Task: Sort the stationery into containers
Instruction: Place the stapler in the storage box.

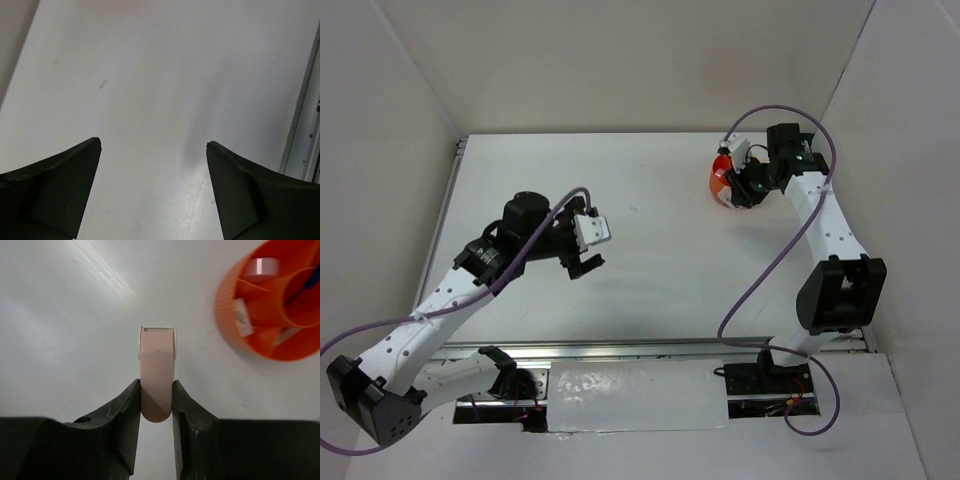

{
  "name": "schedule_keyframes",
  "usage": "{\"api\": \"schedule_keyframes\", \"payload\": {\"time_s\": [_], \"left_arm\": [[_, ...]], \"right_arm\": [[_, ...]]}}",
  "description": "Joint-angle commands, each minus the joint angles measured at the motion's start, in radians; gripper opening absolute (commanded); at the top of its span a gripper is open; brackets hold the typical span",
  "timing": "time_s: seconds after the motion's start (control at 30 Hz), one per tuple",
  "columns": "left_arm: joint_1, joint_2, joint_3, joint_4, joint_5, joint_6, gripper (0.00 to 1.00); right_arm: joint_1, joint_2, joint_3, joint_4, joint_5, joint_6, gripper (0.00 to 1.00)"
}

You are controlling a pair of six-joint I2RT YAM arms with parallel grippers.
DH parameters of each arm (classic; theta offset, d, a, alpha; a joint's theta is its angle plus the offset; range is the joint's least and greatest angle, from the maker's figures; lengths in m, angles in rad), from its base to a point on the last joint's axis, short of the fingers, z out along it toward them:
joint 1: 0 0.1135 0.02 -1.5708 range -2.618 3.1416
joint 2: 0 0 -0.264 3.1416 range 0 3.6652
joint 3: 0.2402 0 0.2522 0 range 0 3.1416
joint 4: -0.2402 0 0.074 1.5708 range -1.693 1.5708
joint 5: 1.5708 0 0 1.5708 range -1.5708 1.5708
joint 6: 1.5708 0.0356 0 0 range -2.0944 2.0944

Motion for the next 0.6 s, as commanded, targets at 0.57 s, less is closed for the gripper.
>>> {"api": "schedule_keyframes", "payload": {"time_s": [0.57], "left_arm": [[0.247,0.093,0.031,0.091,0.271,-0.34,0.99]], "right_arm": [[0.006,0.133,0.054,0.303,0.261,-0.509,0.01]]}}
